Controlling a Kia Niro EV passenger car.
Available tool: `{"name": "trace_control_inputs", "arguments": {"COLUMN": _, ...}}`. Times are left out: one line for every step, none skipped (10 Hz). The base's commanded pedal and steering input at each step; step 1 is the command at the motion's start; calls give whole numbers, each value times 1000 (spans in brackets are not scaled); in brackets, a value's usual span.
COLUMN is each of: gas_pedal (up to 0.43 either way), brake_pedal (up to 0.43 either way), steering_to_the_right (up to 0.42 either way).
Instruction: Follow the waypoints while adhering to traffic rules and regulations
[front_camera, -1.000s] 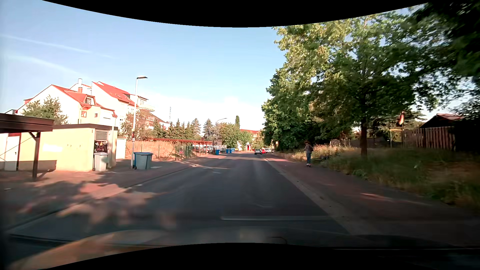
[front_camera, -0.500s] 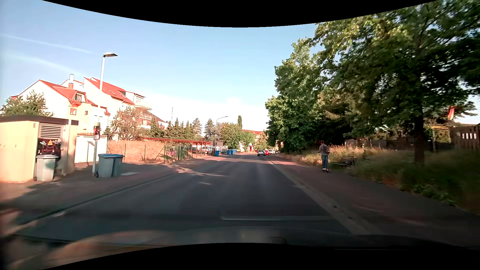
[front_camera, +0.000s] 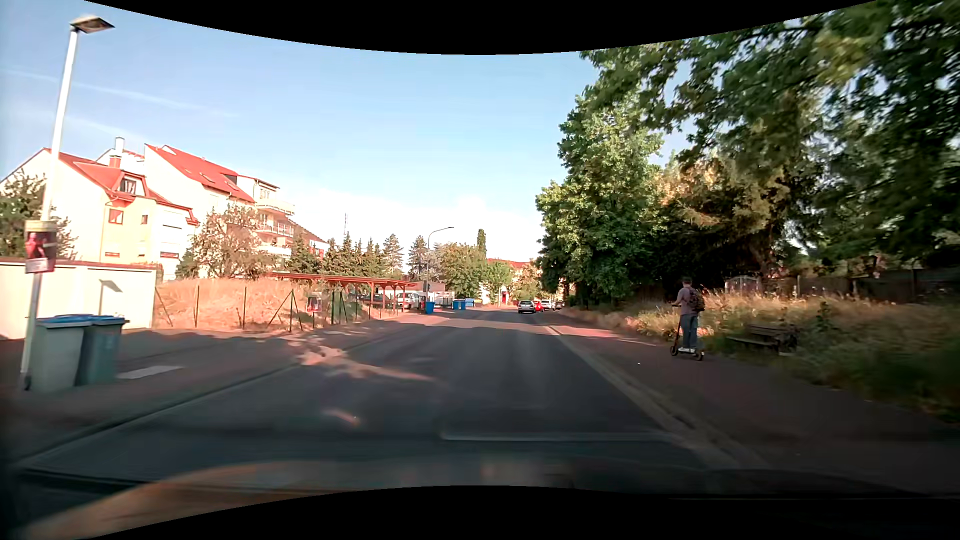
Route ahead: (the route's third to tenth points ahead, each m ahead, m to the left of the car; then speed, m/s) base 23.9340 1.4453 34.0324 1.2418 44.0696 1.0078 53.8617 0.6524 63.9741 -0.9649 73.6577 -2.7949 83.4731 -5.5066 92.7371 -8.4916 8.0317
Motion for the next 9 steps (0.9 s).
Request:
{"name": "trace_control_inputs", "arguments": {"gas_pedal": 28, "brake_pedal": 0, "steering_to_the_right": -1}}
{"name": "trace_control_inputs", "arguments": {"gas_pedal": 28, "brake_pedal": 0, "steering_to_the_right": -1}}
{"name": "trace_control_inputs", "arguments": {"gas_pedal": 28, "brake_pedal": 0, "steering_to_the_right": -1}}
{"name": "trace_control_inputs", "arguments": {"gas_pedal": 28, "brake_pedal": 0, "steering_to_the_right": -1}}
{"name": "trace_control_inputs", "arguments": {"gas_pedal": 28, "brake_pedal": 0, "steering_to_the_right": -1}}
{"name": "trace_control_inputs", "arguments": {"gas_pedal": 28, "brake_pedal": 0, "steering_to_the_right": 0}}
{"name": "trace_control_inputs", "arguments": {"gas_pedal": 28, "brake_pedal": 0, "steering_to_the_right": 0}}
{"name": "trace_control_inputs", "arguments": {"gas_pedal": 28, "brake_pedal": 0, "steering_to_the_right": 2}}
{"name": "trace_control_inputs", "arguments": {"gas_pedal": 28, "brake_pedal": 0, "steering_to_the_right": 4}}
